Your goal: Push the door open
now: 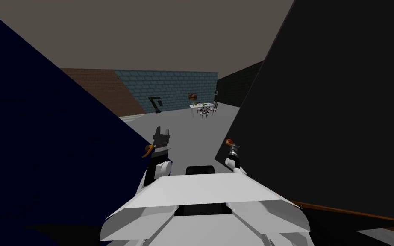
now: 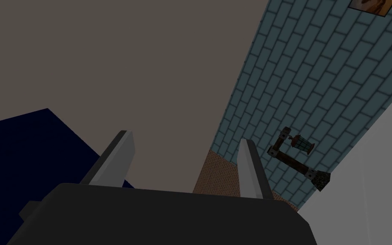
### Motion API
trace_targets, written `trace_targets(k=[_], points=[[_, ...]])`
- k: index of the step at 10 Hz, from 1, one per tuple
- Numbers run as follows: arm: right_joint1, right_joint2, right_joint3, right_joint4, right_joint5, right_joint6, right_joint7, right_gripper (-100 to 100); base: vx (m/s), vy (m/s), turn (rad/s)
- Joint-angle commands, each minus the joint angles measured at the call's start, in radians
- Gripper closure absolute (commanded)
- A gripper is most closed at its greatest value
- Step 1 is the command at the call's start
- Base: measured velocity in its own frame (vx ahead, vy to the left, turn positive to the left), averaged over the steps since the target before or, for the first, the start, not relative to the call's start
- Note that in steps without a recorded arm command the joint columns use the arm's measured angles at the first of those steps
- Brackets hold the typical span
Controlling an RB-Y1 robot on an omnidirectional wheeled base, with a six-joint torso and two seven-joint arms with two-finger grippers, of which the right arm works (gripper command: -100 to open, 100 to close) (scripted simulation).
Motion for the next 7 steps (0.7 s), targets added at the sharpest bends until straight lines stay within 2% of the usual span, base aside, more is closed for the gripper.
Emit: trace_targets(k=[1, 3, 4, 7], points=[[-0.01, -0.017, -0.019, 0.021, -0.012, -0.009, 0.003, 100, 0.214, 0.008, -0.072], [-0.008, -0.021, -0.043, 0.023, -0.029, -0.012, 0.013, 100, 0.238, -0.011, -0.062], [-0.008, -0.021, -0.043, 0.023, -0.029, -0.012, 0.013, 100, 0.139, 0.0, -0.025], [-0.005, -0.027, -0.077, 0.025, -0.052, -0.015, 0.027, 100, 0.191, 0.018, -0.057]])
